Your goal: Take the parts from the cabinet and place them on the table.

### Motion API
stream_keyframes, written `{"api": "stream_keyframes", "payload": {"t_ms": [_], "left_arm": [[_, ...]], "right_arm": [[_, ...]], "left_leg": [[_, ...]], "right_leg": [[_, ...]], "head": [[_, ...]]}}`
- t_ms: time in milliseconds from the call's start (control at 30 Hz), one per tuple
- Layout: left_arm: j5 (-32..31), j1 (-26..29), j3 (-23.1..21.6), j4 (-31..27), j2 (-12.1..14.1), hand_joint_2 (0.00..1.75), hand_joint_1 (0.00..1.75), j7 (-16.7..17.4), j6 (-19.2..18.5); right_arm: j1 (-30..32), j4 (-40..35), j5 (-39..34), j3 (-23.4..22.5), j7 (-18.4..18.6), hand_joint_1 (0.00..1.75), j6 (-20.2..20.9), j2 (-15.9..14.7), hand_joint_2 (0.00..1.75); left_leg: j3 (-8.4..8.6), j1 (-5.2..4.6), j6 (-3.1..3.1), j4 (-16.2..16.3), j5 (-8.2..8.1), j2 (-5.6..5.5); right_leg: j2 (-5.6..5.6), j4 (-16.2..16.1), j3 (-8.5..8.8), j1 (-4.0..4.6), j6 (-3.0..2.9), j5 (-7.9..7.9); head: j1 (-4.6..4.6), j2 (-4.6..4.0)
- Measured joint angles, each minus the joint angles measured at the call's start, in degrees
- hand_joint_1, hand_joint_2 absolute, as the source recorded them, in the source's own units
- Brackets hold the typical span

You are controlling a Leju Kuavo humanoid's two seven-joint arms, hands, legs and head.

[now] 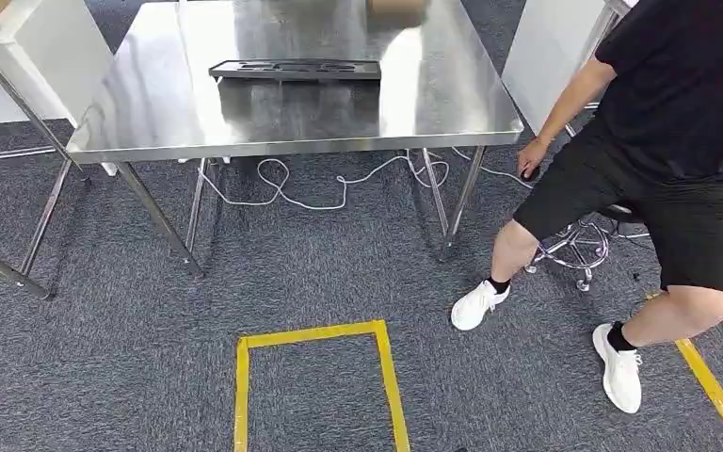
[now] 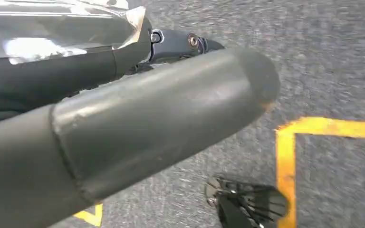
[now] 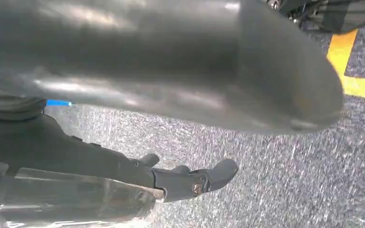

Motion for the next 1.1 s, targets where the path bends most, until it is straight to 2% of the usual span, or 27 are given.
{"api": "stream_keyframes", "payload": {"t_ms": [33,67,100,133,167,200,233,267,300,367,400,433,533,567,600,633,667,700,733,767,800,867,900,933,1033,1067,1100], "left_arm": [[0.0,0.0,0.0,0.0,0.0,0.00,0.00,0.0,0.0],[0.0,-0.1,0.0,0.0,-0.2,0.00,0.00,0.0,0.0],[0.0,-0.1,0.0,0.0,-0.2,0.00,0.00,0.0,0.0],[0.0,-0.2,0.0,0.0,-0.2,0.00,0.00,0.0,0.0],[0.1,-0.1,0.0,0.0,-0.2,0.00,0.00,0.0,0.0],[0.1,-0.1,0.0,0.0,-0.2,0.00,0.00,0.0,0.0],[0.1,-0.1,0.0,0.0,-0.2,0.00,0.00,0.0,0.0],[0.1,-0.1,0.0,0.0,-0.2,0.00,0.00,0.0,0.0],[0.1,-0.1,0.0,0.0,-0.2,0.00,0.00,0.0,0.0],[0.1,-0.1,0.0,0.0,-0.3,0.00,0.00,-0.2,-0.1],[0.1,-0.1,0.0,0.0,-0.2,0.00,0.00,-0.3,-0.1],[0.1,-0.1,0.0,0.0,-0.2,0.00,0.00,-0.3,-0.1],[0.1,0.0,0.0,0.0,-0.1,0.00,0.00,-0.4,-0.2],[0.1,0.1,0.0,0.0,0.0,0.00,0.00,-0.2,-0.2],[0.1,0.1,0.0,0.0,0.0,0.00,0.00,0.0,-0.1],[0.2,0.1,0.0,0.0,-0.1,0.00,0.00,0.2,-0.1],[0.2,0.0,0.0,0.0,-0.1,0.00,0.00,0.3,-0.1],[0.2,0.0,0.0,0.0,-0.1,0.00,0.00,0.3,-0.1],[0.2,0.0,0.0,0.0,-0.1,0.00,0.00,0.4,0.0],[0.2,0.0,0.0,0.0,0.0,0.00,0.00,0.4,0.0],[0.2,0.0,0.1,0.0,0.0,0.00,0.00,0.5,0.0],[0.2,-0.1,0.0,0.0,0.0,0.00,0.00,0.4,0.0],[0.2,-0.4,0.0,0.0,0.0,0.00,0.00,0.3,-0.1],[0.2,-0.5,0.0,0.0,0.1,0.00,0.00,0.2,-0.1],[0.0,-0.3,0.0,0.0,0.1,0.00,0.00,-0.4,-0.2],[0.0,-0.2,0.0,0.0,0.0,0.00,0.00,-0.5,-0.3],[-0.1,-0.4,0.0,0.0,-0.1,0.00,0.00,-0.6,-0.4]], "right_arm": [[0.1,0.0,0.0,0.0,0.0,0.00,0.0,0.0,0.00],[0.1,0.0,0.0,0.0,0.1,0.00,0.0,-0.2,0.00],[0.0,0.0,0.0,0.0,0.1,0.00,0.0,-0.2,0.00],[0.0,0.0,0.0,0.0,0.1,0.00,0.0,-0.1,0.00],[0.0,0.0,0.0,0.0,0.2,0.00,0.1,-0.2,0.00],[0.1,0.0,0.1,0.0,0.2,0.00,0.1,-0.2,0.00],[0.1,0.0,0.1,0.0,0.2,0.00,0.1,-0.2,0.00],[0.2,0.0,0.1,0.0,0.2,0.00,0.1,-0.2,0.00],[0.2,0.0,0.1,0.0,0.2,0.00,0.1,-0.3,0.00],[0.0,0.0,0.1,0.0,0.2,0.00,0.1,-0.4,0.00],[-0.3,0.0,0.1,0.1,0.2,0.00,0.1,-0.3,0.00],[-0.2,0.0,0.1,0.1,0.2,0.00,0.2,-0.3,0.00],[-0.1,0.0,0.2,0.2,0.2,0.00,0.3,-0.3,0.00],[-0.2,0.1,0.2,0.2,0.3,0.00,0.4,-0.2,0.00],[-0.2,0.1,0.4,0.2,0.4,0.00,0.4,-0.3,0.00],[-0.2,0.1,0.6,0.3,0.4,0.00,0.4,-0.3,0.00],[-0.2,0.1,0.8,0.3,0.4,0.00,0.5,-0.3,0.00],[-0.1,0.1,1.0,0.4,0.4,0.00,0.5,-0.2,0.00],[-0.1,0.1,1.0,0.4,0.5,0.00,0.5,-0.2,0.00],[-0.1,0.1,1.0,0.4,0.5,0.00,0.5,-0.2,0.00],[-0.1,0.1,1.0,0.4,0.5,0.00,0.5,-0.2,0.00],[-0.1,0.1,1.0,0.4,0.5,0.00,0.5,-0.1,0.00],[-0.2,0.1,1.0,0.4,0.5,0.00,0.6,-0.1,0.00],[-0.2,0.1,1.0,0.4,0.5,0.00,0.6,0.0,0.00],[-0.2,0.1,0.8,0.4,0.5,0.00,0.6,0.0,0.00],[0.0,0.2,0.7,0.4,0.5,0.00,0.6,-0.1,0.00],[-0.1,0.2,0.7,0.4,0.5,0.00,0.5,-0.2,0.00]], "left_leg": [[-0.22,0.00,0.65,-0.6,0.70,0.07],[-0.21,0.54,1.09,-1.3,1.53,0.52],[-0.72,0.45,1.55,-1.5,2.00,0.48],[-1.32,0.44,1.86,-1.5,2.41,0.56],[-1.94,0.39,1.81,-1.5,2.85,0.69],[-2.67,0.32,1.74,-1.4,3.34,0.77],[-3.31,0.32,1.60,-1.3,3.79,0.82],[-3.90,0.34,1.46,-1.1,4.17,0.83],[-4.45,0.39,1.28,-0.9,4.47,0.82],[-5.40,0.53,0.74,-0.1,4.91,0.79],[-5.74,0.20,0.35,0.2,5.12,0.77],[-5.82,0.11,0.07,0.3,5.30,0.81],[-6.01,0.43,-1.24,0.0,6.51,0.72],[-6.56,0.79,-1.54,0.5,5.70,0.59],[-7.28,0.81,-1.78,2.2,2.89,0.48],[-8.39,0.94,-1.98,5.7,-0.57,0.43],[-9.72,0.95,-2.18,10.2,-3.53,0.37],[-10.83,0.93,-2.32,14.3,-5.78,0.35],[-11.16,0.93,-2.32,17.2,-7.00,0.35],[-10.18,0.93,-2.27,17.2,-6.82,0.35],[-7.58,0.92,-2.02,14.2,-5.54,0.35],[-0.01,0.87,-1.32,3.6,-2.21,0.31],[2.80,0.84,-0.85,-0.8,-2.44,0.03],[2.58,0.40,-0.84,-1.0,-1.95,0.04],[1.85,-0.24,0.35,-0.8,-0.75,0.11],[1.05,0.32,0.97,-1.6,0.49,0.38],[0.48,0.23,1.13,-1.9,1.24,0.74]], "right_leg": [[0.03,-0.1,-0.22,0.25,0.55,0.35],[-0.07,0.8,-0.67,0.16,0.44,-0.64],[0.02,3.0,-1.96,0.24,0.08,-2.72],[0.02,6.8,-3.52,0.06,-0.27,-5.10],[0.03,11.3,-5.23,-0.08,-0.40,-7.35],[0.02,15.7,-6.65,-0.18,-0.27,-9.29],[0.02,17.6,-6.84,-0.26,0.19,-9.89],[0.02,16.3,-5.44,-0.42,0.75,-9.39],[0.01,12.5,-2.77,-0.60,1.43,-8.12],[-0.02,0.8,4.66,-1.06,2.56,-5.04],[0.07,-1.6,5.32,-1.06,1.97,-5.75],[0.33,-1.6,4.97,-0.43,1.47,-4.79],[0.28,-1.2,4.37,-0.18,-0.02,-4.02],[0.15,-1.4,3.94,-1.17,-0.91,-3.23],[0.06,-1.3,3.73,-0.93,-1.50,-2.67],[0.00,-1.3,3.12,-0.79,-2.05,-2.14],[-0.04,-1.2,2.43,-0.59,-2.15,-1.62],[-0.10,-1.1,1.65,-0.38,-2.20,-1.13],[-0.13,-0.8,0.80,-0.23,-2.13,-0.75],[-0.14,-0.5,0.02,-0.13,-2.08,-0.45],[-0.12,-0.2,-0.73,-0.09,-1.95,-0.10],[0.01,0.2,-1.67,-0.02,-1.68,0.54],[-0.02,0.3,-1.80,0.00,-1.46,0.94],[-0.07,0.3,-2.08,0.56,-0.90,1.28],[-0.13,-0.1,-2.31,0.02,0.42,2.78],[-0.13,0.1,-2.75,0.40,0.68,2.75],[-0.07,1.1,-3.48,0.10,0.47,0.91]], "head": [[0.00,0.00],[0.00,0.00],[0.09,0.00],[0.39,0.00],[0.48,0.00],[0.44,0.00],[0.46,0.00],[0.48,0.00],[0.48,0.00],[0.48,0.00],[0.50,0.00],[0.44,0.00],[0.37,0.00],[0.33,0.00],[0.22,0.00],[0.06,0.00],[0.09,0.00],[0.04,0.00],[0.07,0.00],[0.07,0.00],[0.07,0.00],[0.07,0.00],[0.02,0.00],[0.15,0.00],[0.17,0.00],[0.26,0.00],[0.13,0.00]]}}
